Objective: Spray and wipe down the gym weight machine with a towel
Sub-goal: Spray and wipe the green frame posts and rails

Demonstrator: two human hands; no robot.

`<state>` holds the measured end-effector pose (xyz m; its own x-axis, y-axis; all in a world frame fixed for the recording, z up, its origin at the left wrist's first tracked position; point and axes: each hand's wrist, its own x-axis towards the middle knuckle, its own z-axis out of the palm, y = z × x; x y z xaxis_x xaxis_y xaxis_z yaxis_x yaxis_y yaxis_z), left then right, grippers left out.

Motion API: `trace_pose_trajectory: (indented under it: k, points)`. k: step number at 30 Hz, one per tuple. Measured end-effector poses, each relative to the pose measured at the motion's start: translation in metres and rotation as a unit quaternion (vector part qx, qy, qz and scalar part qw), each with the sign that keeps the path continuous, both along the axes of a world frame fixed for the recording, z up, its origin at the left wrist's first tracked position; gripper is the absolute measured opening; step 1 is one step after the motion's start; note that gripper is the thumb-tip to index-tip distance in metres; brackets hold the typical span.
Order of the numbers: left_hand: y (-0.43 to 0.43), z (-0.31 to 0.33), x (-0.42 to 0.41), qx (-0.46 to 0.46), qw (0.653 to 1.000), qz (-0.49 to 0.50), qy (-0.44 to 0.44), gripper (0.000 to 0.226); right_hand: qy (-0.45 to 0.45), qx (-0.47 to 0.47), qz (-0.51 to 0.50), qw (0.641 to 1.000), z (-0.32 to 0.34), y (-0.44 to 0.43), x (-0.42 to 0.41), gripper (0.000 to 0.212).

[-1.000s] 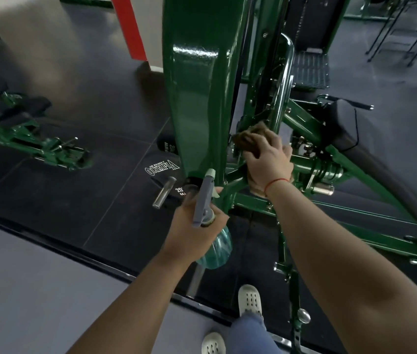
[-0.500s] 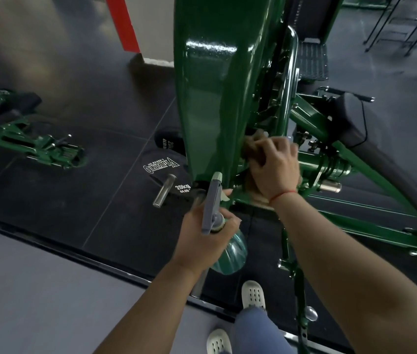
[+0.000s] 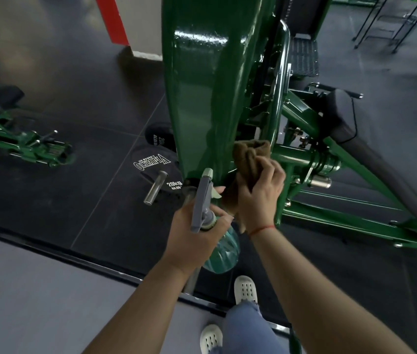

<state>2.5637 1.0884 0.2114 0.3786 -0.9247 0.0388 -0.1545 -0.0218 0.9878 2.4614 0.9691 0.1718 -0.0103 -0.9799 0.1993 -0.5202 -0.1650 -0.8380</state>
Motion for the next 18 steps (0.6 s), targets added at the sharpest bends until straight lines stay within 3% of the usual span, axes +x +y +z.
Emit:
trace_pose_trajectory:
  k: [6,9,13,18]
  points:
    - [0.0,-0.002,-0.001,-0.004,1.0,0.01,-0.021,0.01,-0.019,-0.032,-0.028,0.999,-0.005,-0.02,0.008,0.046]
    - [0.001,-0.001,0.0,0.007,1.0,0.013,-0.014,0.015,-0.049,0.027,-0.072,0.996,0.008,-0.053,0.005,0.046]
    - [0.0,0.003,-0.001,0.007,1.0,0.01,-0.027,0.022,-0.166,0.111,-0.112,0.973,0.012,-0.082,-0.011,0.05]
    - [-0.001,0.002,-0.002,-0.002,0.999,0.012,-0.033,0.027,-0.218,0.194,-0.142,0.946,0.0,-0.045,-0.009,0.05]
